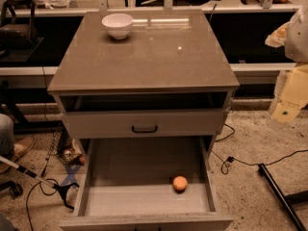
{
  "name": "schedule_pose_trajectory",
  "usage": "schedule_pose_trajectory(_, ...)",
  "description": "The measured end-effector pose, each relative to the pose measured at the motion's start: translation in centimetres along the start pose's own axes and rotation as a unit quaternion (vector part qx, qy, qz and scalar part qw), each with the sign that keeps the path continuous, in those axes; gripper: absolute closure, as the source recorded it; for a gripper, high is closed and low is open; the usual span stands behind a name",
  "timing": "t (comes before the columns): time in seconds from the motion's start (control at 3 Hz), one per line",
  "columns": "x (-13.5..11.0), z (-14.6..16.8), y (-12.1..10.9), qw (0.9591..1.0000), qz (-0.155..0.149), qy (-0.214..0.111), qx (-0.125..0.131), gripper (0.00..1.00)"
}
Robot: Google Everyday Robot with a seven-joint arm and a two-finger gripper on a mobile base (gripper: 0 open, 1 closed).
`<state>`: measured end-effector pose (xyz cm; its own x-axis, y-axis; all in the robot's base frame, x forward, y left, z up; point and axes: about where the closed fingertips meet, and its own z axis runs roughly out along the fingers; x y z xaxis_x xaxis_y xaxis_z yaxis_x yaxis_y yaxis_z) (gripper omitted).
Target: Pick orange from middle drawer and place on counter
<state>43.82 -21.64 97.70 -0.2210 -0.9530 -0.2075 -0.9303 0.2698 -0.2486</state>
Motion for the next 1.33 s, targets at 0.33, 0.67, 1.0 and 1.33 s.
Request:
schedule_pose_trajectory(0.33, 0.0, 0.4, 0.0, 1.0, 0.001, -0.005, -0.002, 0.0)
schedule_pose_trajectory(0.67, 0.1, 1.8, -0.1, 0.9997, 0.004, -0.023, -0.011, 0.0)
schedule_pose_trajectory(1.0, 0.7, 6.6, -0.1, 0.9973, 0.001, -0.063, -0.037, 0.0)
schedule_pose_trajectory(1.33, 1.6, 13.4, -0.3, 0.9898, 0.004, -0.127, -0.064, 0.0)
